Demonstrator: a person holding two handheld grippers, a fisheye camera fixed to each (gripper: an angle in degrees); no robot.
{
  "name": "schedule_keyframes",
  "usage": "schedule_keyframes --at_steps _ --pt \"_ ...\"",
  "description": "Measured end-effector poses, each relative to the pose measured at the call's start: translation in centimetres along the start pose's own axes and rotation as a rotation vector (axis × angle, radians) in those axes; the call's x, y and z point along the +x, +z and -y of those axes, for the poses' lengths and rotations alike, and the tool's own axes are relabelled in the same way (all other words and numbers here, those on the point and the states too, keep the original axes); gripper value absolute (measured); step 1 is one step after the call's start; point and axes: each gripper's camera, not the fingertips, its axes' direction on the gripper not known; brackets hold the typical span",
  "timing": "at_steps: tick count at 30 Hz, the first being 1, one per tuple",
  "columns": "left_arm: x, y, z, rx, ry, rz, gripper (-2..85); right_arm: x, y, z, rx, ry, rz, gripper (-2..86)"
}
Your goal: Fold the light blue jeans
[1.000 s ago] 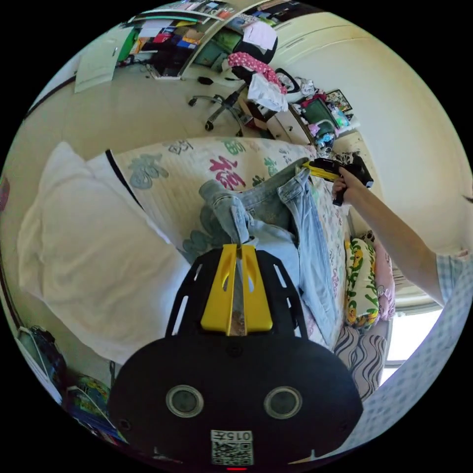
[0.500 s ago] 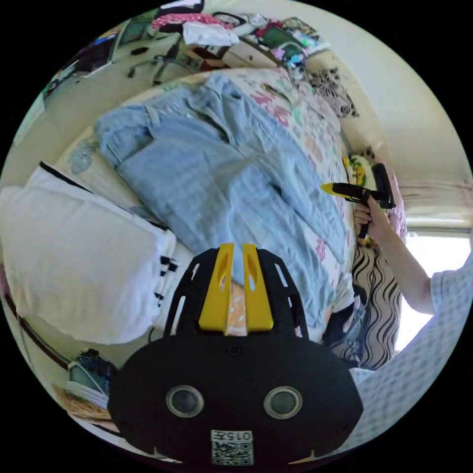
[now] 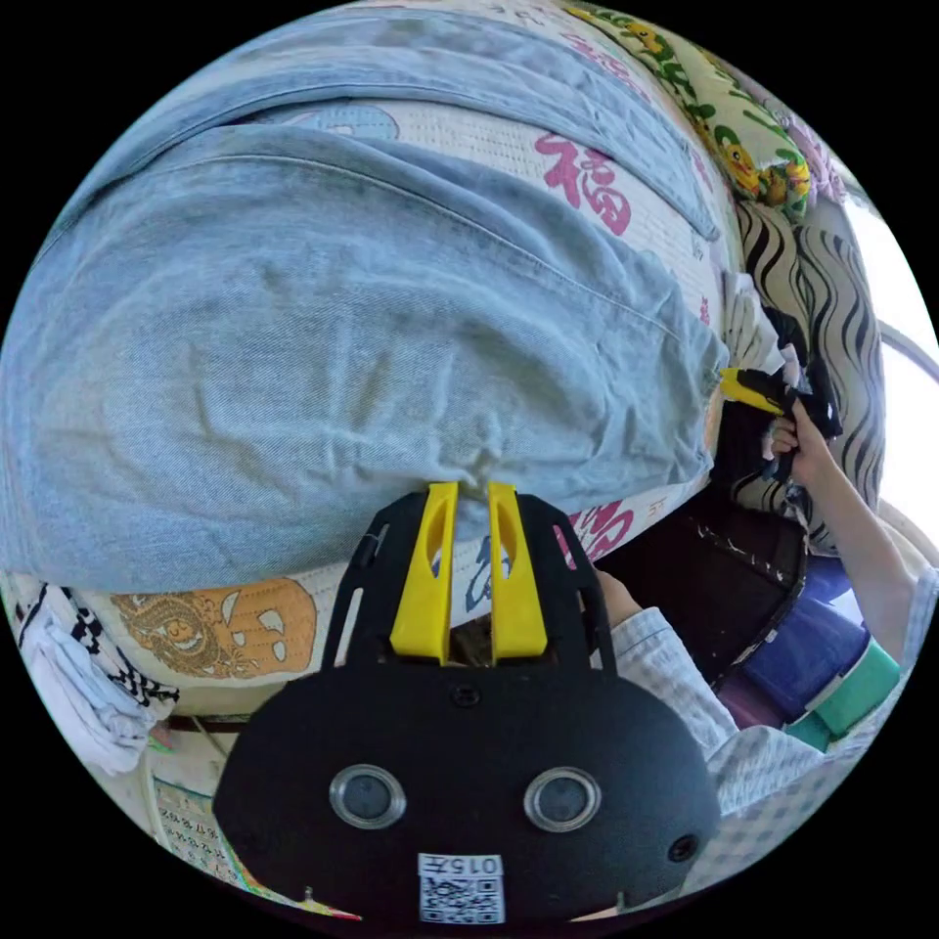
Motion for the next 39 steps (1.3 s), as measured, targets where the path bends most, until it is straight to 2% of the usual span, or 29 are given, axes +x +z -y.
schedule_keyframes --at_steps 3,6,12,15,17,19,22,28,30,31,33,36,39 --pt "1.4 1.3 1.5 -0.014 -0.009 0.083 3.5 0.9 -0.8 0.6 -0.021 0.012 0.043 10.4" --pt "1.1 1.9 2.4 -0.008 -0.084 0.003 3.3 1.1 -2.8 0.0 -0.083 -0.063 -0.075 6.1" --pt "2.2 3.1 4.3 -0.025 -0.086 -0.155 9.3 3.5 -9.1 -2.4 -0.050 -0.104 -0.003 2.9" --pt "4.9 3.5 4.3 0.033 -0.042 -0.024 8.8 4.9 -11.1 -3.4 -0.062 -0.070 0.005 2.6" --pt "6.7 3.9 4.8 0.018 0.013 0.155 2.6 5.6 -12.6 -4.0 -0.076 -0.056 -0.016 2.6" --pt "7.1 3.9 5.4 -0.023 0.052 0.105 0.9 5.8 -14.0 -4.5 -0.082 -0.055 -0.038 2.4" --pt "7.2 1.2 5.2 0.111 0.058 0.024 0.1 5.9 -16.6 -5.3 -0.086 -0.082 -0.088 2.3" --pt "9.5 -3.6 5.5 0.302 0.128 0.154 -0.3 7.3 -21.3 -5.9 -0.080 -0.048 -0.118 2.9" --pt "10.3 -3.8 5.8 0.288 0.194 0.126 -0.4 7.7 -21.3 -6.3 -0.144 -0.064 -0.155 3.9" --pt "10.5 -3.1 6.2 0.210 0.220 0.057 -0.4 7.9 -21.6 -7.1 -0.153 -0.082 -0.180 4.9" --pt "10.6 -2.2 6.2 0.165 0.225 0.058 -0.5 8.4 -22.8 -9.0 -0.117 -0.096 -0.218 7.1" --pt "11.1 -3.4 4.6 0.332 0.211 0.228 -0.8 10.2 -25.3 -13.6 -0.019 -0.054 -0.125 8.4" --pt "10.2 -3.2 4.8 0.271 0.169 0.268 -0.8 12.4 -27.0 -18.6 0.031 -0.031 0.002 9.1"
